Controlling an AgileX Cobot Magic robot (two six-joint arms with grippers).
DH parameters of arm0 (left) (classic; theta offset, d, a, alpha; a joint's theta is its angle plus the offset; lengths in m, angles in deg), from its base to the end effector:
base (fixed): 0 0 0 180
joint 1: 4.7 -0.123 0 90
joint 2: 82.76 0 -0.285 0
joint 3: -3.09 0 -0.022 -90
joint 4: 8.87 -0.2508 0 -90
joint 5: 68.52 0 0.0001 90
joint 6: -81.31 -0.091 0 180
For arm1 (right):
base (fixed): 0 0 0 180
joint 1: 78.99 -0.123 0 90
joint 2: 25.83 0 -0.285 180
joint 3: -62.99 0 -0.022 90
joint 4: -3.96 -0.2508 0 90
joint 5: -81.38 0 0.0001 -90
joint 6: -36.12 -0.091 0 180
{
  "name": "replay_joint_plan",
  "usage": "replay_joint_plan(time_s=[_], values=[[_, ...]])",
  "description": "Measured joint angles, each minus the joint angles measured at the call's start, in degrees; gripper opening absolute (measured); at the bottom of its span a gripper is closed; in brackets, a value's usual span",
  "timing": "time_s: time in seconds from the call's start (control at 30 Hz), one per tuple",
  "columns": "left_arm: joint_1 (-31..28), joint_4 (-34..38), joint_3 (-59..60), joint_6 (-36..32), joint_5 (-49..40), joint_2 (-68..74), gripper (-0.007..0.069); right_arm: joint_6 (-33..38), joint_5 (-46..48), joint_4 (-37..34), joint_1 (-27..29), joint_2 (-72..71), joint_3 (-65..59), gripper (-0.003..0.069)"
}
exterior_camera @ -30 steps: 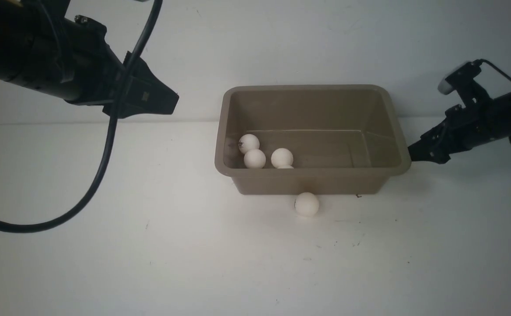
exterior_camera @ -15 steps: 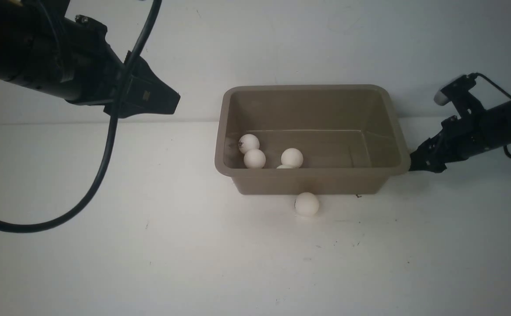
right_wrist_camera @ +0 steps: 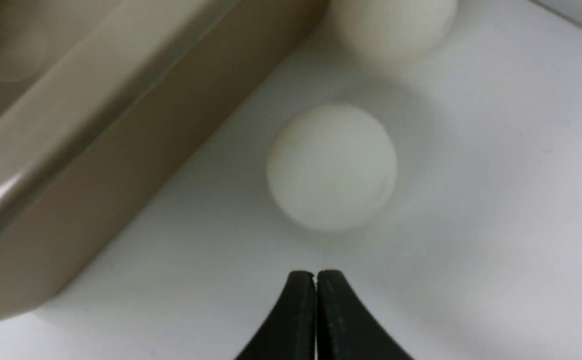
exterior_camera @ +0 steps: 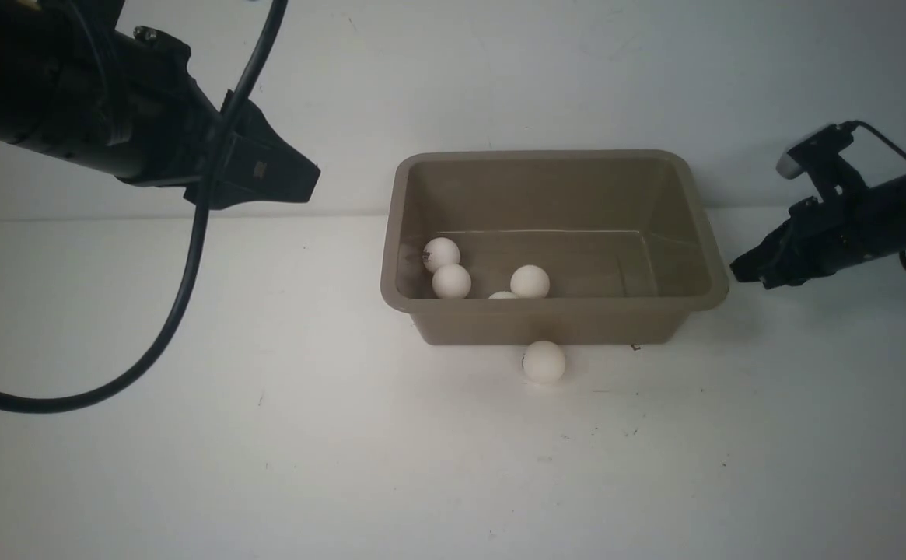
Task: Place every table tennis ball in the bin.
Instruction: Use the right arm to clamp the table tennis ball closest to it
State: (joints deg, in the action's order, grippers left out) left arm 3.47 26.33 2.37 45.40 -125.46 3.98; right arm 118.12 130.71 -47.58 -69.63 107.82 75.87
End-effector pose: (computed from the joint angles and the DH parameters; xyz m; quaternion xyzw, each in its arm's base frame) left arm 0.2771 -0.0842 0.3881 0.2688 0.8663 -0.2116 0.3641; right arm 0.4552 -0.0202 0.1526 -0.3269 0.8732 0.1910 0.3068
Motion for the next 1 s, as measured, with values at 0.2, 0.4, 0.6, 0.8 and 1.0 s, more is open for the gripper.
replay_joint_plan(time_s=[0.2, 0.4, 0.6, 0.8, 1.0], values=[[0.0, 0.0, 0.0, 0.0, 0.0, 0.0, 0.0342, 0.2, 0.0, -0.9, 3.6, -5.1, 0.4, -0.0015], [0.0, 0.0, 0.0, 0.0, 0.0, 0.0, 0.0342, 2.5, 0.3, -6.2, 4.2, -4.9, 0.7, 0.002], [0.0, 0.0, 0.0, 0.0, 0.0, 0.0, 0.0342, 3.2, 3.2, -11.6, 4.2, -2.7, 3.1, 0.0182], [0.0, 0.0, 0.0, 0.0, 0.0, 0.0, 0.0342, -0.6, 3.7, -12.0, 4.2, 2.3, 7.1, 0.0349], [0.0, 0.0, 0.0, 0.0, 0.0, 0.0, 0.0342, -1.4, 4.9, -12.0, 4.2, 5.2, 10.9, 0.0364]])
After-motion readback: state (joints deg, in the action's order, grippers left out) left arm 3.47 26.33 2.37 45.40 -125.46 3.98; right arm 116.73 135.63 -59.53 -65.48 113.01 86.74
